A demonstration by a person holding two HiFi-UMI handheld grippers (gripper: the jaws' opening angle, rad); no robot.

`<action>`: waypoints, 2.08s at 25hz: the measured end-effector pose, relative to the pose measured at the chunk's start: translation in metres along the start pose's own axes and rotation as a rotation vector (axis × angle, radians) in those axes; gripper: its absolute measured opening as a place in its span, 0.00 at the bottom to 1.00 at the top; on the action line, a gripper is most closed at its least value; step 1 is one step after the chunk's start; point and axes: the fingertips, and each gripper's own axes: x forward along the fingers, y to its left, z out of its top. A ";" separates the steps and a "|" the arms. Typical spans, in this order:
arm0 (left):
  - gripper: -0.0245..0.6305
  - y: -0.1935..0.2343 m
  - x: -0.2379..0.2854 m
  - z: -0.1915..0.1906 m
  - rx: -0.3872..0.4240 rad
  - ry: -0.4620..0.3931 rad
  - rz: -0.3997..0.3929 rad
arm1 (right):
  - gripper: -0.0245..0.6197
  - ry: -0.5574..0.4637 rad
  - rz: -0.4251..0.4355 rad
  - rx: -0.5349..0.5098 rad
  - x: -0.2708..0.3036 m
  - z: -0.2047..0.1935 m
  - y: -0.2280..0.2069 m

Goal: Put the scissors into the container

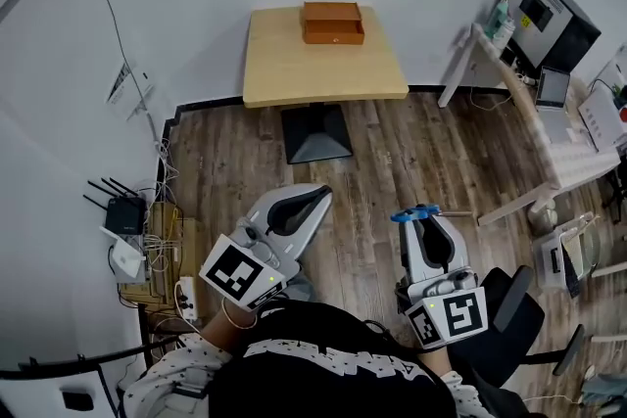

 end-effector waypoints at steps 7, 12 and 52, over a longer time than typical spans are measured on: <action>0.04 0.041 0.016 0.005 0.004 -0.013 -0.029 | 0.19 -0.001 -0.029 -0.018 0.039 0.007 -0.002; 0.04 0.069 0.021 0.001 0.000 -0.011 -0.052 | 0.19 0.001 -0.048 -0.021 0.067 0.007 0.002; 0.04 0.201 0.078 -0.018 0.008 0.000 -0.002 | 0.19 -0.010 -0.005 -0.031 0.226 0.006 -0.030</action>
